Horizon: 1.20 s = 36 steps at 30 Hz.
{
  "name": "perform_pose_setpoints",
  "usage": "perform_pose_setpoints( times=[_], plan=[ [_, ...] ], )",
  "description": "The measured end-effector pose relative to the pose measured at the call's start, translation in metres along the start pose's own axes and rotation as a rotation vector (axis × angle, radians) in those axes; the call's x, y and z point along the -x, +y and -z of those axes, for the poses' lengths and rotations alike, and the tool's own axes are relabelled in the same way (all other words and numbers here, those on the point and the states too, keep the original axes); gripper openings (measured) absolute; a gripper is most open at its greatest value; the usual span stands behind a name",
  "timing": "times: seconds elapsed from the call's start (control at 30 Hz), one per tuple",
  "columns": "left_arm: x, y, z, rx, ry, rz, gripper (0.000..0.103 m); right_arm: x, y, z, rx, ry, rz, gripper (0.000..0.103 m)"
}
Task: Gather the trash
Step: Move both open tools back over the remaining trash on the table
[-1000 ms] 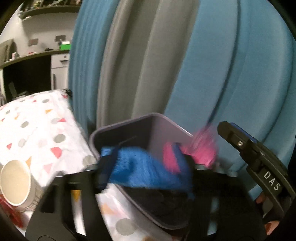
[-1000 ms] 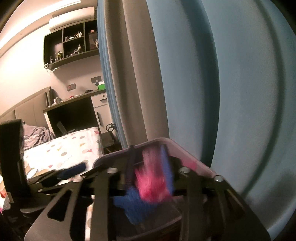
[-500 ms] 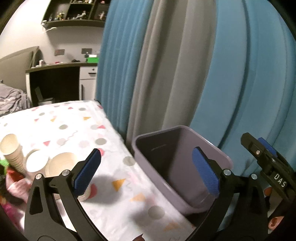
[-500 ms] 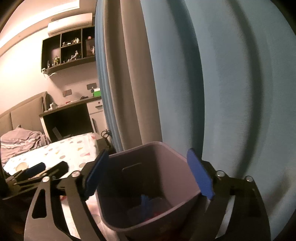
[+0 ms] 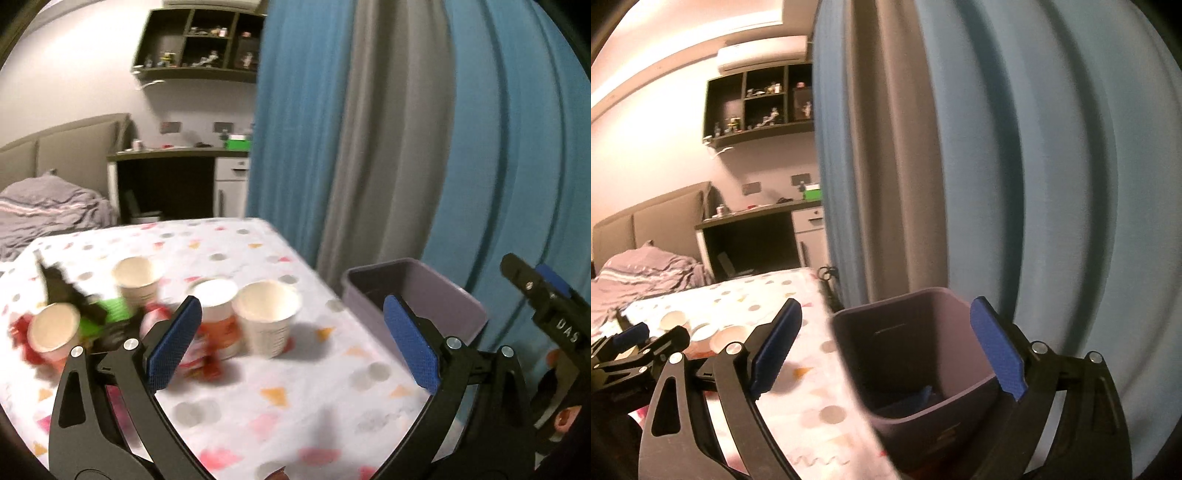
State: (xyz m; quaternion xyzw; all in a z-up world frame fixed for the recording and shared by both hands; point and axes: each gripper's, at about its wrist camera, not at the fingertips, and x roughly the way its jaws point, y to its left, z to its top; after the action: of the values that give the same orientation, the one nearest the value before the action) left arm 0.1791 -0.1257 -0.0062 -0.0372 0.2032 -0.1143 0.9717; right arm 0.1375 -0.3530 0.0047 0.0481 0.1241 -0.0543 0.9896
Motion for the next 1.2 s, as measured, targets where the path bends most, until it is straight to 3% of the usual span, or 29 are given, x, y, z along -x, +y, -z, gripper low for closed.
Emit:
perform_pose_setpoints(
  times=[0.43,0.73,1.07,1.2],
  plan=[
    [0.062,0.095,0.042,0.026,0.022,-0.229,0.097,0.028,0.077,0.025,0.046,0.023,-0.140,0.089],
    [0.111,0.162,0.060,0.134,0.008,-0.357,0.097,0.033,0.150,0.054,0.120,0.111,-0.301,0.089],
    [0.148,0.204,0.061,0.194,-0.041,-0.446,0.097,0.023,0.225,0.081,0.214,0.209,-0.450,0.089],
    [0.158,0.218,0.060,0.223,-0.056,-0.463,0.097,0.014,0.250,0.088,0.248,0.254,-0.479,0.082]
  ],
)
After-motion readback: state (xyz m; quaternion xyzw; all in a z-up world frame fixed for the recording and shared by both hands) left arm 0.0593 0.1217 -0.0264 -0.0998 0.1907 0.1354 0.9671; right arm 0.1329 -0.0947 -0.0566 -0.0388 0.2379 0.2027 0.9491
